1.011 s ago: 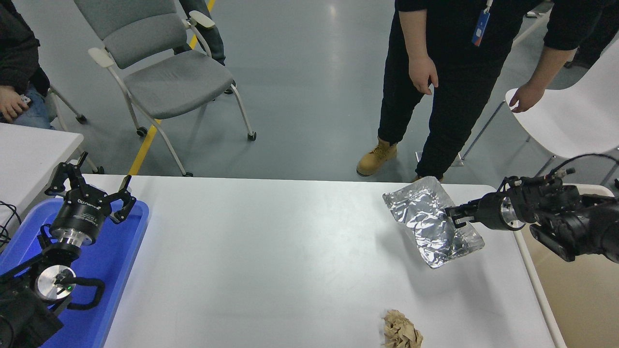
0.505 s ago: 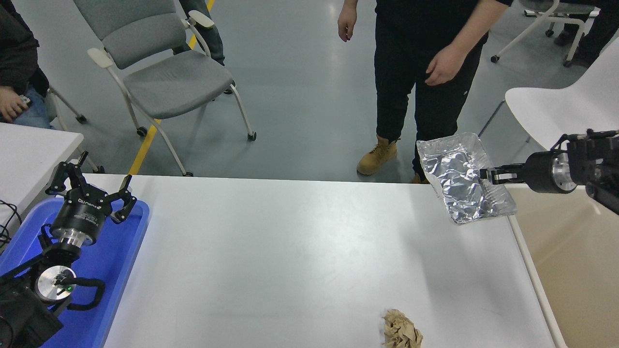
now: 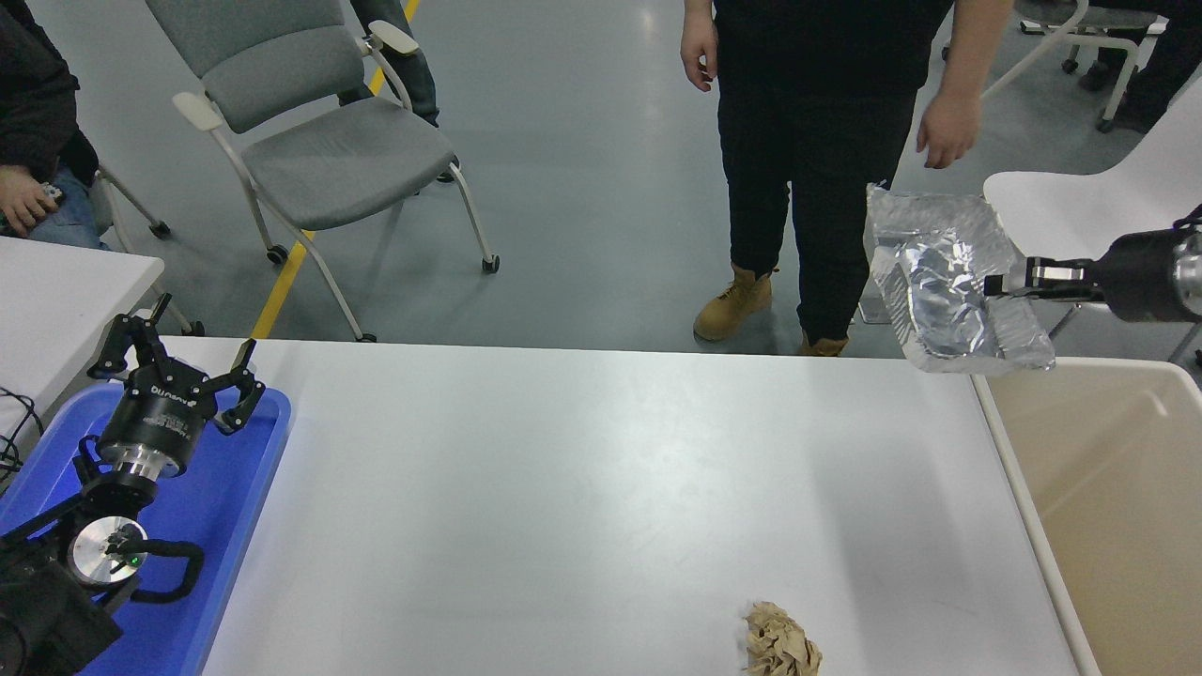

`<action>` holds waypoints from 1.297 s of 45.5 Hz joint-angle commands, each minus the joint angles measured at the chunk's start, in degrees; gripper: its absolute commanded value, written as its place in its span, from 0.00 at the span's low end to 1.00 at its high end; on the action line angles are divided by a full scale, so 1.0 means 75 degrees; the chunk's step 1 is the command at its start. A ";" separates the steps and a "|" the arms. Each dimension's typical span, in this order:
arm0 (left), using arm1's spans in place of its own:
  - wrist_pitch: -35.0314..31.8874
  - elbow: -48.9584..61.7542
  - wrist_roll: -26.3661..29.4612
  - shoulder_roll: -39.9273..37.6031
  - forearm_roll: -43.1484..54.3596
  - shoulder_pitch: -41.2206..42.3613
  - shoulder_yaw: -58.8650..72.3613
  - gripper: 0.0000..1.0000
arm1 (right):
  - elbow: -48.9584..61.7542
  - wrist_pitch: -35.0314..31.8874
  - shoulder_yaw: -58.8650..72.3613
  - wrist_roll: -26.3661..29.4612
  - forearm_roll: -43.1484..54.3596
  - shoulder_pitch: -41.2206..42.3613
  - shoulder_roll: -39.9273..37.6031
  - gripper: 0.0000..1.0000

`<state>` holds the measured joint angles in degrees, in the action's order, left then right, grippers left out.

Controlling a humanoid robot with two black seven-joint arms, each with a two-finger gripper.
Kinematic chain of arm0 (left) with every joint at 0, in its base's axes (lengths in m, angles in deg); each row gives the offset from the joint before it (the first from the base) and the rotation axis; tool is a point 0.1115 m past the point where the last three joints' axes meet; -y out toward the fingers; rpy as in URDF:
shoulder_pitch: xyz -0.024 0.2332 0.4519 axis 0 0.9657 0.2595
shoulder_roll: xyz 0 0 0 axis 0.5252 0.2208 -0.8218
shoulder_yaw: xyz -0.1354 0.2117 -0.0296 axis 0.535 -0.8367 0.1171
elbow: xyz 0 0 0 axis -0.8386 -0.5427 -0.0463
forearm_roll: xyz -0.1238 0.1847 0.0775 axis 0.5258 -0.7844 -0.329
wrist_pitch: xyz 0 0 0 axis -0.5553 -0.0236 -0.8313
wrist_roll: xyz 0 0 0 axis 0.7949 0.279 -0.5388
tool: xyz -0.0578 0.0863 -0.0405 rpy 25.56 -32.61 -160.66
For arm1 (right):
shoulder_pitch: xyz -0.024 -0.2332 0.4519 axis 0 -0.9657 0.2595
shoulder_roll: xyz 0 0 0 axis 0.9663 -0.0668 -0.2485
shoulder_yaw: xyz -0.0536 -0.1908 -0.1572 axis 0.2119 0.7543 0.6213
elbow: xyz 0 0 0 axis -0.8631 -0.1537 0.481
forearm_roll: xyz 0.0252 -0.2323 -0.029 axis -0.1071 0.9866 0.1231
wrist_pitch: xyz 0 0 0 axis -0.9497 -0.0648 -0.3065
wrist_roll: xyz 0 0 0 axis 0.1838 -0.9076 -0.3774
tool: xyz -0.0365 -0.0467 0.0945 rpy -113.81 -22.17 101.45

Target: Clean the table surface

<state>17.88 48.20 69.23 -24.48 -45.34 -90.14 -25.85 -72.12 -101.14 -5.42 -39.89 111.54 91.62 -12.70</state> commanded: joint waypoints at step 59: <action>0.0000 0.0000 0.0000 -0.0003 0.0000 0.0000 0.0004 1.00 | 0.4863 0.1124 -0.0151 0.1908 -0.3592 -0.4719 0.1449 0.00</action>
<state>17.88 48.20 69.23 -24.48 -45.34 -90.13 -25.87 -36.25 -96.46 -6.69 -33.11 88.70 59.72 -5.29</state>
